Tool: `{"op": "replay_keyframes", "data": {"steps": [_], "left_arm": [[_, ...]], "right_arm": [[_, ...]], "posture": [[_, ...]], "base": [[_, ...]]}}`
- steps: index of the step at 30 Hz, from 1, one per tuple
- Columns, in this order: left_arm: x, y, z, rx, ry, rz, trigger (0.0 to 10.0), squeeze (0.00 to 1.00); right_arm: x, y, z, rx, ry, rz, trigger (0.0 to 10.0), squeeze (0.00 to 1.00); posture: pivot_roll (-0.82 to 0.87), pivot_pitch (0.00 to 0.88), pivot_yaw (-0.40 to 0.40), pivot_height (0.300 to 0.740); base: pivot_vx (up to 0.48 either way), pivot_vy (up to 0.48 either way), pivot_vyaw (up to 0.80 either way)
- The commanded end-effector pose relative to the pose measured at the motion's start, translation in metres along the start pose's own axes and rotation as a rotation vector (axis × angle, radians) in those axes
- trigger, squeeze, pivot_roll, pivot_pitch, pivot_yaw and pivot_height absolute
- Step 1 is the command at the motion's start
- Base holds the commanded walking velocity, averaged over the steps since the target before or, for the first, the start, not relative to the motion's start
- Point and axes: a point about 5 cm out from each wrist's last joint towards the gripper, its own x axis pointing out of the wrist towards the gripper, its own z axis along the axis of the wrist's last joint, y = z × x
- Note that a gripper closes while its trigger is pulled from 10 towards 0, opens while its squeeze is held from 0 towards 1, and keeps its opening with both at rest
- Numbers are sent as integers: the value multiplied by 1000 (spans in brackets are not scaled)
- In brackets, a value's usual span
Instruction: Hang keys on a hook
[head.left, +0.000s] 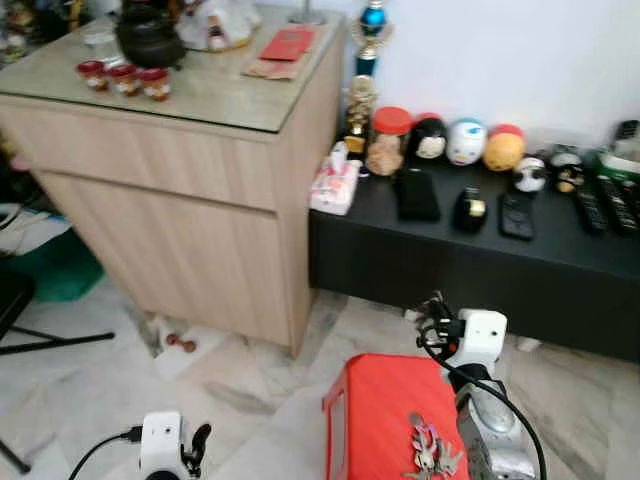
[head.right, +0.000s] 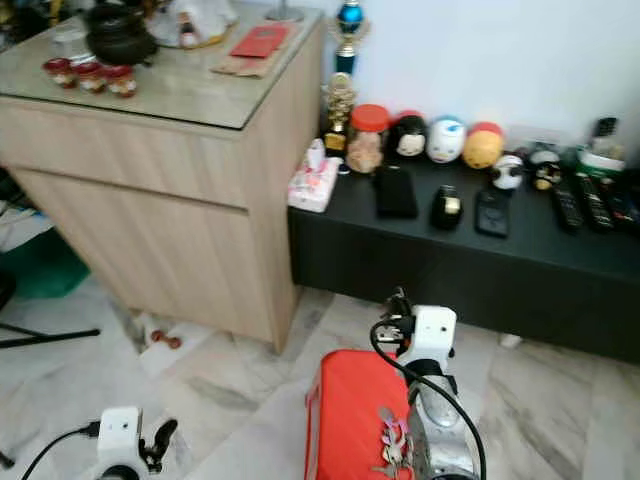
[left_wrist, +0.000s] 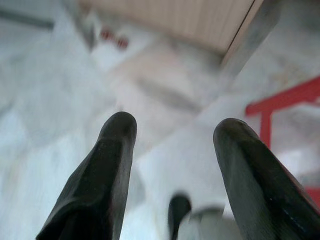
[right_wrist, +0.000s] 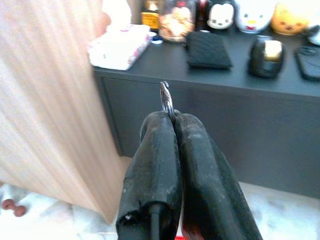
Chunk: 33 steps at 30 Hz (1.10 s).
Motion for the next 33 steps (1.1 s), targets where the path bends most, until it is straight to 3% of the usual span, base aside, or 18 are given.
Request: {"op": "replay_keyframes", "data": {"steps": [1,7,12,33], "left_arm": [[-7,5,-20,19,101,15,10000,0],[-17,17,-39,12,202,66,10000,0],[-17,18,-39,1,194,65,10000,0],[-11,7,-34,-2,183,30,10000,0]], "right_arm": [[-1,-4,0,4,-7,-22,10000,0],[0,1,-1,0,-3,-20,10000,0],[1,-2,-2,8,1,-49,10000,0],[7,3,-5,28,16,-87,10000,0]], "posture": [[-29,0,-28,740],[-31,0,-25,740],[-36,0,-14,740],[-52,0,9,740]], "base": [[0,0,0],[0,0,0],[0,0,0],[-268,0,0]]}}
